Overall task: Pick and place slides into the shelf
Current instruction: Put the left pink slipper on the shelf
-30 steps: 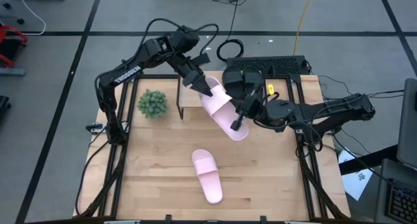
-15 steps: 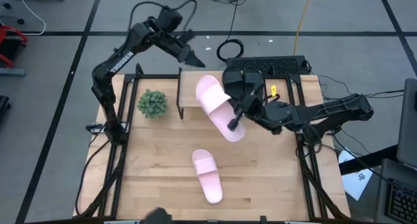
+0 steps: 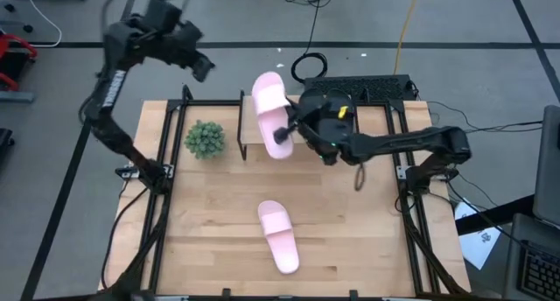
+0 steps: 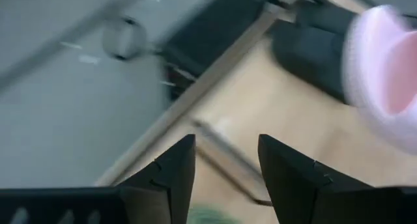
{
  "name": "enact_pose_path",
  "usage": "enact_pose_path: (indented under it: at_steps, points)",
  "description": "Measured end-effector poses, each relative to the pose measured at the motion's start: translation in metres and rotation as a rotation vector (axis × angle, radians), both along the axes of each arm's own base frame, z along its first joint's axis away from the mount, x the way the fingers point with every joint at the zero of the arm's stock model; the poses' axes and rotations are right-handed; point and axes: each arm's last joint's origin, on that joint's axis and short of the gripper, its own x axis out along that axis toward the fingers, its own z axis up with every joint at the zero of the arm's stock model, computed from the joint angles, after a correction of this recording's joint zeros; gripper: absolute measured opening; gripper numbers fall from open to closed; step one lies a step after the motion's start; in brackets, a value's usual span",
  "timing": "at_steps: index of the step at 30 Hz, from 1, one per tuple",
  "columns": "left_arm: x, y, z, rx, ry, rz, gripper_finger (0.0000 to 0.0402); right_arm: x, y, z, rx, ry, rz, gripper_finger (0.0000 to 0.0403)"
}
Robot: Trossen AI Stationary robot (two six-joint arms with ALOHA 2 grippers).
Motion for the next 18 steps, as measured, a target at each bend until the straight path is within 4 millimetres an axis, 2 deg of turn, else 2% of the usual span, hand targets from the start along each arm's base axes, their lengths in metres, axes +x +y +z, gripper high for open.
enact_pose_path:
  at_steps: [4,8,12,18]
  points:
    - [-0.026,-0.013,0.017,0.139,0.032,0.122,0.0168,0.028,-0.007,0.012,-0.033,0.036,-0.065,0.0]
    - [-0.041,-0.019,0.027,0.234,0.032,0.215,0.0168,0.056,-0.008,0.024,-0.059,0.132,-0.134,0.0]
    - [-0.048,-0.023,0.032,0.264,0.02,0.244,0.0168,0.076,-0.009,0.024,-0.054,0.206,-0.241,0.0]
    - [-0.047,-0.021,0.031,0.268,0.035,0.232,0.0168,0.091,-0.01,0.015,-0.028,0.217,-0.241,0.0]
